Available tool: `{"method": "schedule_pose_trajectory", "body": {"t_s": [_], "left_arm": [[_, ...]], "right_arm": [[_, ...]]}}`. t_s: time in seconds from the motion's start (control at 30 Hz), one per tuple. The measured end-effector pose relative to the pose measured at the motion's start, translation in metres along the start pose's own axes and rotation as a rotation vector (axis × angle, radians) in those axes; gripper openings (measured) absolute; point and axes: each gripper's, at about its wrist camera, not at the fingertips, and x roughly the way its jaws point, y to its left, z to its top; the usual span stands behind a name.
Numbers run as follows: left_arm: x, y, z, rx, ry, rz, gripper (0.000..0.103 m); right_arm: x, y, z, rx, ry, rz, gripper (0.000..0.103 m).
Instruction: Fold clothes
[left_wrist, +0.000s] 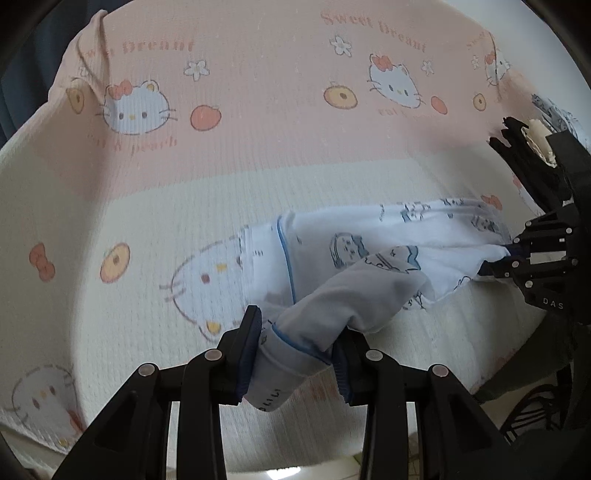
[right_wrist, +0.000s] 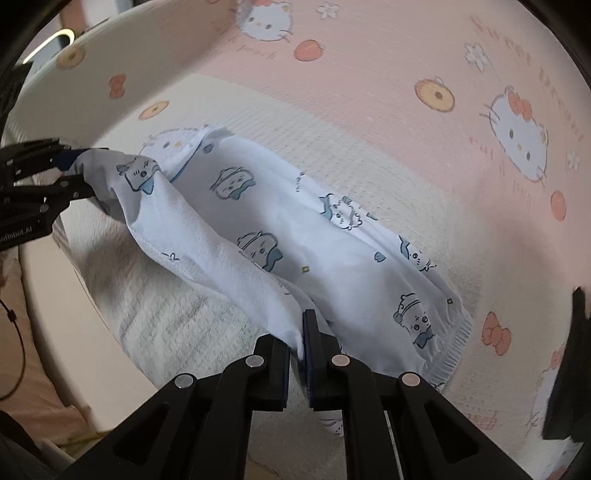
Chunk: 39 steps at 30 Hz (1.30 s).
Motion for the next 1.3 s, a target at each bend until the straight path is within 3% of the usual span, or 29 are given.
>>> {"method": "schedule_pose_trajectory", "body": {"t_s": [0.17,0.27,0.5,0.57,0.63,0.87,0.93,0.97,1.03,1.1,1.13,1.17,1.23,1.3], "left_arm": [[0.014,0.005,0.02,0.006,0.014,0.027,0.033],[0.029,0.014,0.032,-0.032,0.059,-0.03,0.033],[0.065,0.076,0.044,-0.446,0.13,-0.309,0.033],[0.069,0.086,0.045,-0.502,0.117,-0.355,0.033],[0.072,0.087,0.049,-0.487,0.116,-0.359,0.033],[0.091,0.067,0.061,-0.328,0.166,-0.235,0.034],[0.098,0.066,0.058,-0.345,0.201,-0.265,0.034],[0.098,0.071,0.057,-0.384,0.206,-0.316,0.034],[0.094,0.09,0.053,-0.517,0.185,-0.447,0.037],[0.087,0.112,0.048,-0.652,0.153,-0.559,0.048],[0.081,0.124,0.046,-0.718,0.129,-0.602,0.06],[0.074,0.134,0.042,-0.769,0.09,-0.624,0.069],[0.055,0.151,0.035,-0.845,-0.011,-0.631,0.074],[0.039,0.161,0.028,-0.864,-0.076,-0.59,0.075]], "right_arm": [[0.007,-0.015,0.011,0.057,-0.005,0.018,0.008],[0.011,-0.024,0.017,0.089,-0.009,0.027,0.008],[0.023,-0.039,0.028,0.144,-0.006,0.034,0.006],[0.027,-0.04,0.028,0.149,0.002,0.026,0.006],[0.031,-0.042,0.029,0.153,0.009,0.019,0.006],[0.045,-0.047,0.032,0.169,0.035,-0.006,0.006],[0.047,-0.046,0.031,0.164,0.035,-0.011,0.006],[0.046,-0.046,0.03,0.16,0.031,-0.011,0.009],[0.046,-0.048,0.028,0.163,0.023,-0.002,0.009],[0.046,-0.053,0.027,0.188,0.016,0.018,0.01],[0.047,-0.055,0.026,0.201,0.012,0.027,0.01],[0.047,-0.057,0.025,0.213,0.009,0.035,0.011],[0.046,-0.057,0.023,0.231,0.007,0.043,0.014],[0.043,-0.058,0.022,0.236,0.004,0.036,0.019]]}}
